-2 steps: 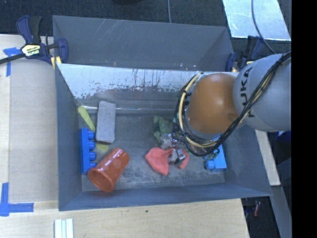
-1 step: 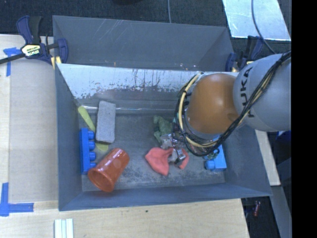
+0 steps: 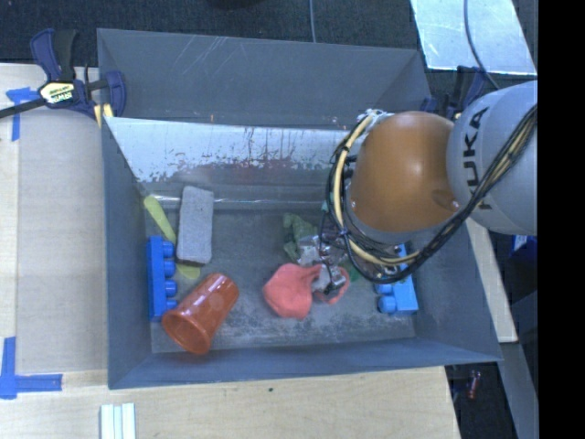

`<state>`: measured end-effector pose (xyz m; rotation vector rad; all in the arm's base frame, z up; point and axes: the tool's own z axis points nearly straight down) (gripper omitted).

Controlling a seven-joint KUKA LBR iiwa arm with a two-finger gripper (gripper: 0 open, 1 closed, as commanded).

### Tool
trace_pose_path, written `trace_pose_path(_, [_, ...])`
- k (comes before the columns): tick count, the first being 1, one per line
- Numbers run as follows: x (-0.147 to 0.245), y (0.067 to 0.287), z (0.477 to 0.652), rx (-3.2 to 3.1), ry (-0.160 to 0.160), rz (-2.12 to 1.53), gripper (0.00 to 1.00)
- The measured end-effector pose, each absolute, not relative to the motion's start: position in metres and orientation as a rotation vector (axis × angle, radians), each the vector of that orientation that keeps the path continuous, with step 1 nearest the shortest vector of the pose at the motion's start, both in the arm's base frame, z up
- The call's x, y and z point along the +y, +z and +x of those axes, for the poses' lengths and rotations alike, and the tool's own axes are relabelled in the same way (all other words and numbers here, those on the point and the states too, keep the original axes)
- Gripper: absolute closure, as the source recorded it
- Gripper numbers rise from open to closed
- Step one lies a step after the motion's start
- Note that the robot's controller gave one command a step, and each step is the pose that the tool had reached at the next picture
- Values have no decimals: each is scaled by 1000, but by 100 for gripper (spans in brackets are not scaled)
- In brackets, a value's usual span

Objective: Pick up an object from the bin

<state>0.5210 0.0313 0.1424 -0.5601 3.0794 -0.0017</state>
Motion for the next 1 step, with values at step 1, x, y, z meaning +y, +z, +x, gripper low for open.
trace_pose_path(1, [38, 180, 540, 3096, 1, -492, 100])
